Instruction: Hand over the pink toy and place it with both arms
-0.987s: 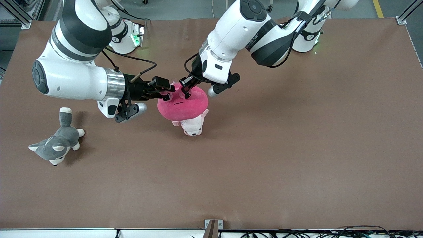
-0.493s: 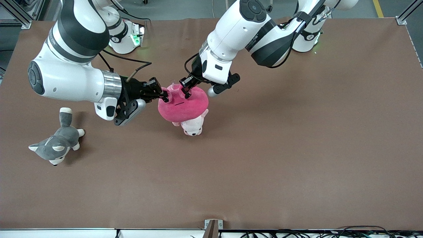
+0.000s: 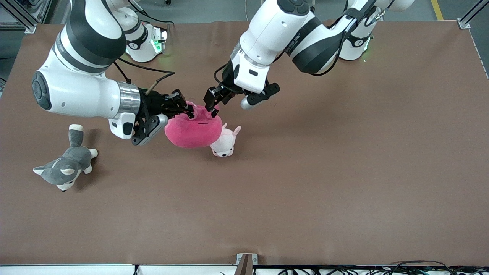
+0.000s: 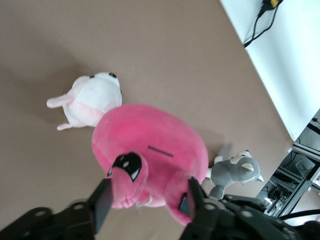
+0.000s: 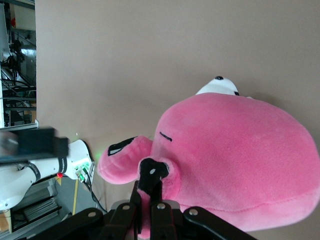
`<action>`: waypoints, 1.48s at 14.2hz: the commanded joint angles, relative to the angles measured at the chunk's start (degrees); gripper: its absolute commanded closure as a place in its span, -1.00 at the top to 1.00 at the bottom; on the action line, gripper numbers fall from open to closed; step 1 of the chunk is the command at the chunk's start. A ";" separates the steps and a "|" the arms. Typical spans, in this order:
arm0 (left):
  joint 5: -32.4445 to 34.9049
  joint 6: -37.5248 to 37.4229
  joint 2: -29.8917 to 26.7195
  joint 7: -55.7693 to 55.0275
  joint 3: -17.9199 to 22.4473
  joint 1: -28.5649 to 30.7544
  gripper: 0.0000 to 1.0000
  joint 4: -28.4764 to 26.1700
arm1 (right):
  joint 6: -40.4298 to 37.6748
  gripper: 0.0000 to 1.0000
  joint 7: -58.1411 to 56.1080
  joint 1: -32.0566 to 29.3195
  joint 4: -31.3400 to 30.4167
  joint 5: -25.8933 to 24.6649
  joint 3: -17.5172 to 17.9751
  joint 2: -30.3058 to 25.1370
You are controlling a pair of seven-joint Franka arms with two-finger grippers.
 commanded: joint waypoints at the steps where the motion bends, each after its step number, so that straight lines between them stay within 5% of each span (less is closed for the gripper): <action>1: 7.71 -3.28 -3.75 0.67 0.35 0.43 1.00 -0.01 | -4.96 -0.94 -1.21 -4.64 2.03 -0.19 0.24 0.06; 4: 11.35 -11.87 -9.02 2.24 0.43 2.36 1.00 -0.01 | -8.66 -0.93 -6.29 -11.41 2.30 0.60 0.24 0.23; 11: 11.10 -40.00 -18.52 34.37 0.35 14.12 0.99 -0.63 | -7.79 -0.94 -14.65 -22.13 2.30 -0.19 -0.46 6.72; 21: 5.75 -42.67 -21.78 68.94 0.34 37.94 1.00 -8.09 | -5.51 -0.96 -19.94 -24.61 2.39 0.25 -0.38 16.40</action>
